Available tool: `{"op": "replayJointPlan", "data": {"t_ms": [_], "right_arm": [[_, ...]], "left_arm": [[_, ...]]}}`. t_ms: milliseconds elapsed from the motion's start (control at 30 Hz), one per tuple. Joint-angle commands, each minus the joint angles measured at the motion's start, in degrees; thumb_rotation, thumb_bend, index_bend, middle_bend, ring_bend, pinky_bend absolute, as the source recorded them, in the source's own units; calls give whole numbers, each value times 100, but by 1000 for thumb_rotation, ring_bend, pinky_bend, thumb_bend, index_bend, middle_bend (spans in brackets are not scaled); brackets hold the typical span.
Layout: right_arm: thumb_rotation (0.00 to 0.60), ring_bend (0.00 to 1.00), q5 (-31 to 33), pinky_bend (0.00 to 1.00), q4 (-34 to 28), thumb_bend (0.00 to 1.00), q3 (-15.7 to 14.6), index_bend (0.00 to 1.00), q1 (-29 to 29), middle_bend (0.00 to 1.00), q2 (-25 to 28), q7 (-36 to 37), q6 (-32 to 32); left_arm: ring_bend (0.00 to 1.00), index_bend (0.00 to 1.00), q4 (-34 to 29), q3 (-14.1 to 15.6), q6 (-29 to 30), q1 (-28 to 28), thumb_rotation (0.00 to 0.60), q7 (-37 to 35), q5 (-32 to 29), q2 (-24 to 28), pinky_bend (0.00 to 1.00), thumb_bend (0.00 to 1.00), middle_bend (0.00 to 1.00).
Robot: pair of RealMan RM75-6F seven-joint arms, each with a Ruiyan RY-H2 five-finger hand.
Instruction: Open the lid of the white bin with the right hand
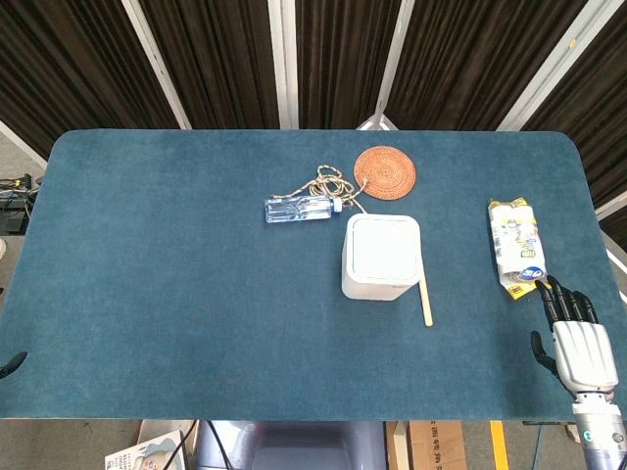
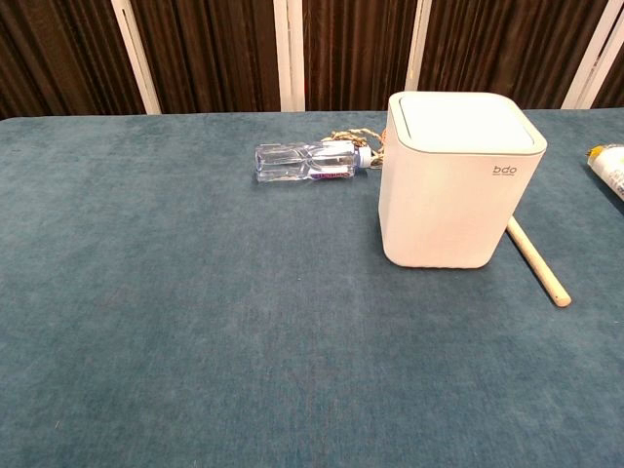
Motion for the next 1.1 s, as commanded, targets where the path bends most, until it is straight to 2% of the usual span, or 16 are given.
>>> {"op": "replayJointPlan", "data": {"t_ms": [33,1100], "right_arm": [[600,115,-4,112,0,479,-2,17,-2,26,-2,-9,7],[600,115,-232,112,-33,479,19,17,-3,26,17,186,195]], "left_arm": [[0,179,0,1,-4,2,600,2,-8,0,0,164,46],[0,179,-59,12,109,88,600,41,-22,23,0,164,46]]}}
